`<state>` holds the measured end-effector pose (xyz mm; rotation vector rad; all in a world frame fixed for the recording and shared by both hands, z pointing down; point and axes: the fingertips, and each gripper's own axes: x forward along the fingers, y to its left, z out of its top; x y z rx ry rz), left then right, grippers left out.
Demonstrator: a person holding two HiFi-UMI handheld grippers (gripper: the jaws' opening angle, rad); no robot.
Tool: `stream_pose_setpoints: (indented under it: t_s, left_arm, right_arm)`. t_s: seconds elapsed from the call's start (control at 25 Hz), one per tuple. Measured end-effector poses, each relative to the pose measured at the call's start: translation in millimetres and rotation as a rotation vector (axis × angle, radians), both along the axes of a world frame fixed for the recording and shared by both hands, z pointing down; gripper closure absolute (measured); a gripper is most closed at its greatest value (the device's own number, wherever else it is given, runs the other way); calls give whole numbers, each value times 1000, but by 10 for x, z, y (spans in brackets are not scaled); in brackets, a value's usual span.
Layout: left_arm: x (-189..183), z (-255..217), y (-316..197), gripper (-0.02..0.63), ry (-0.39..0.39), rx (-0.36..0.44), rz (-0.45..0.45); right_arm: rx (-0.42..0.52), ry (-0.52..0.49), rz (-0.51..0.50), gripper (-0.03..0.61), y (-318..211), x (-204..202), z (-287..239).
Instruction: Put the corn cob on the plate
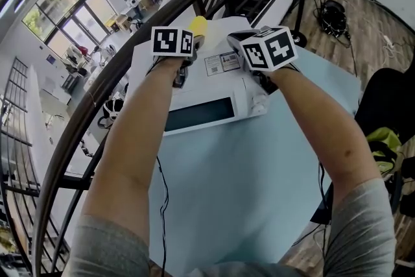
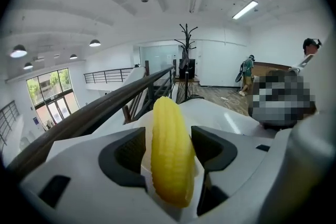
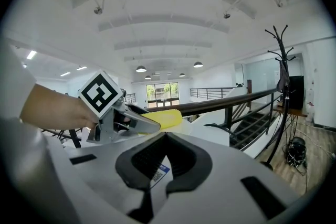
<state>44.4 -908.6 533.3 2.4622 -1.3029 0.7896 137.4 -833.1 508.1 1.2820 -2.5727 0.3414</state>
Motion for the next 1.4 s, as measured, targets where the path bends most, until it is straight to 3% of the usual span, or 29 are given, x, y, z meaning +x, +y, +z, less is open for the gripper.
stream_pose_setpoints:
  t_s: [0.56, 0.8, 1.4]
  left_arm:
    - [-71, -145, 29, 265, 36, 45, -18]
    - [-204, -337, 183, 264, 94, 62, -22]
    - [-660, -968, 1276, 264, 197, 79, -18]
  right_arm:
    - [5, 5, 24, 561, 29, 42, -45]
    - [5, -6, 61, 561, 123, 152, -203]
    - [-65, -7, 133, 561, 1146, 11, -465]
